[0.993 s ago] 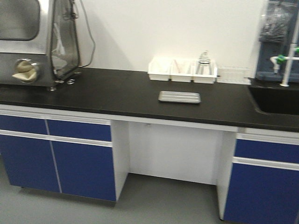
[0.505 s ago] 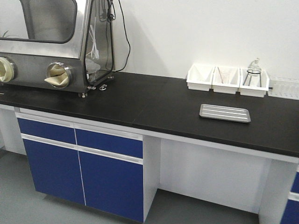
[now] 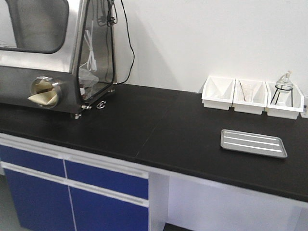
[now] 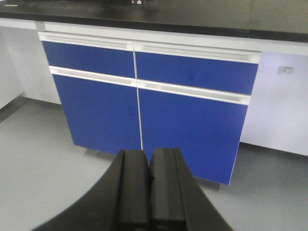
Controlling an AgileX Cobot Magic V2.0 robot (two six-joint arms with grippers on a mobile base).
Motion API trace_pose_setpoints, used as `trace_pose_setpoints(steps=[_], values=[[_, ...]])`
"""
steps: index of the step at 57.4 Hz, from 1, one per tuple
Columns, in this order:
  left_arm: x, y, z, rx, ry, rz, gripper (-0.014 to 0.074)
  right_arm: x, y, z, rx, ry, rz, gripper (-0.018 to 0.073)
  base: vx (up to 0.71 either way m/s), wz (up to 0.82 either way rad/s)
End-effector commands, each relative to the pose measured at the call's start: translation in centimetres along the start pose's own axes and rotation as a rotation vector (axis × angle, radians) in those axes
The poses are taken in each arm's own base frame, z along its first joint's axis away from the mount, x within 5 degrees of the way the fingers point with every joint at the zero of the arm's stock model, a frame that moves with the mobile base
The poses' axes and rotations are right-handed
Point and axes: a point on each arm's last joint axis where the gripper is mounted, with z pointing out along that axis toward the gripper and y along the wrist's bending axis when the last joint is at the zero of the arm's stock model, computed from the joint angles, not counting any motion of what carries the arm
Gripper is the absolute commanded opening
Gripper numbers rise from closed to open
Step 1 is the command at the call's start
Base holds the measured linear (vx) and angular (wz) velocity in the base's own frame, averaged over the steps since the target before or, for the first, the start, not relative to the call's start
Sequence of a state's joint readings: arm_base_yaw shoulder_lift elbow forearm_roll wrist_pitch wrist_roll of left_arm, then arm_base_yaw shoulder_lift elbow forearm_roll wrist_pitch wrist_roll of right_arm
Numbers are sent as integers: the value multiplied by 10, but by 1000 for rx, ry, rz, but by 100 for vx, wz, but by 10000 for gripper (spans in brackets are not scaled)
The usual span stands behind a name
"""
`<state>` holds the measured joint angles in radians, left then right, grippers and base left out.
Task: Move beaker to silver tray on left bench
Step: 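Drive the base to the bench with the silver tray, holding the beaker, then extend the right arm carrying the beaker toward the silver tray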
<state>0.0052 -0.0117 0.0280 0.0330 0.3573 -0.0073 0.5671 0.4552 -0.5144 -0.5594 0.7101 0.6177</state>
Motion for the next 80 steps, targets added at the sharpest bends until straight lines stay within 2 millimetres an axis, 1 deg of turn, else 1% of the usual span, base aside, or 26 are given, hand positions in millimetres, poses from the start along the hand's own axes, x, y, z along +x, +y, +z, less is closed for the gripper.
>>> trace_pose_setpoints(steps=[1,17,40,65,80], values=[[1,-1,2,8,-65,-1,1,-14,1,-5,-16,-93,-26,-3,47,-10],[1,-1,2,8,-65,-1,1,-14,1,-5,-16,-93,-26,-3,47,-17],[1,-1,2,8,-65,-1,1,-14,1,-5,-16,-93,-26,-3,39,-33],[1,-1,2,8,-65,-1,1,-14,1,-5,-16,-93,-26,-3,27,-33],[1,-1,2,8,-65,-1,1,-14,1,-5,-16,-93,-26,-3,18,-11]])
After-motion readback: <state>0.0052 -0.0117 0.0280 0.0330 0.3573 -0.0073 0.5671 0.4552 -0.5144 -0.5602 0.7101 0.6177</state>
